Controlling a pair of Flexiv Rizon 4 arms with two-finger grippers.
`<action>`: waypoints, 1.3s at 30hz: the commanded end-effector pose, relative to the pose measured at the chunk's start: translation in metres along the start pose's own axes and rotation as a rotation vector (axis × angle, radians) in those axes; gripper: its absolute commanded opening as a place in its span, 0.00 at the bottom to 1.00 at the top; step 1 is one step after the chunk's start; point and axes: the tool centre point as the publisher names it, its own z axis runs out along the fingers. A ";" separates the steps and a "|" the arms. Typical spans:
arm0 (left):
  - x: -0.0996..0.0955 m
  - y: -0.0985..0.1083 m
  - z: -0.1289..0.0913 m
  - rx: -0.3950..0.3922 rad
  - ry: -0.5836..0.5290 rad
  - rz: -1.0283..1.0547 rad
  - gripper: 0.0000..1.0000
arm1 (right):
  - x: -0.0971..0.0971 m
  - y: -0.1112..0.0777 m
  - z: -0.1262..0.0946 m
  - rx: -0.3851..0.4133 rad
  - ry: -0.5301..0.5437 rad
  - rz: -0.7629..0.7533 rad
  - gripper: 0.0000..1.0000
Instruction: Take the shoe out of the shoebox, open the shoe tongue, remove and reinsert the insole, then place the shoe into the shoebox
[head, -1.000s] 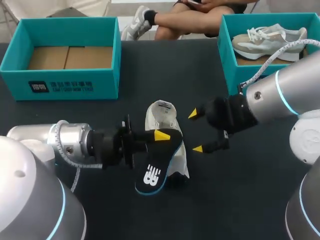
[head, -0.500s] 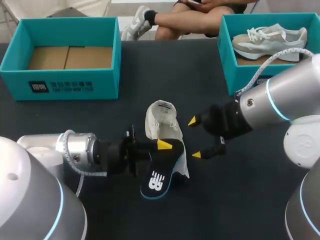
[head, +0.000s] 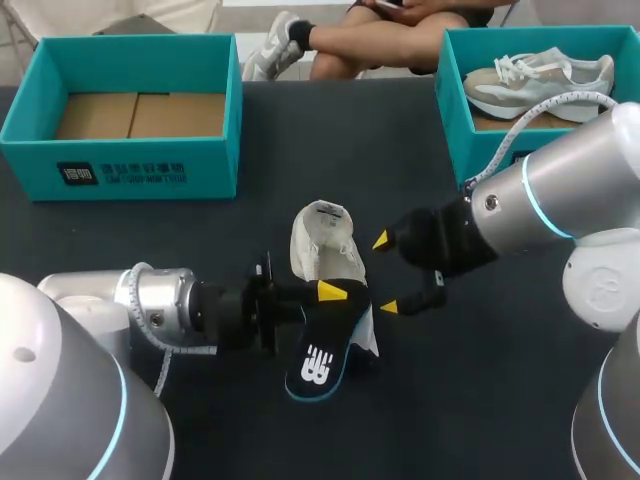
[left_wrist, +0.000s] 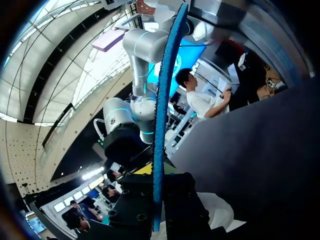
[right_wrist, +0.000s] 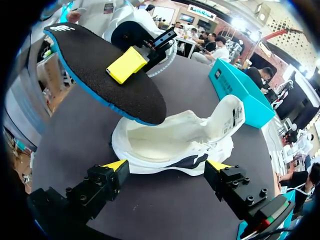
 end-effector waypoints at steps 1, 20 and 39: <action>0.001 0.000 0.001 -0.003 -0.003 0.001 0.00 | -0.001 0.003 0.015 0.024 -0.017 -0.001 1.00; 0.004 0.027 0.001 -0.023 0.031 -0.042 0.00 | -0.001 -0.003 0.021 0.036 -0.002 0.008 1.00; 0.020 0.047 0.016 -0.021 0.024 -0.130 0.00 | -0.004 -0.004 0.029 0.029 0.024 0.001 1.00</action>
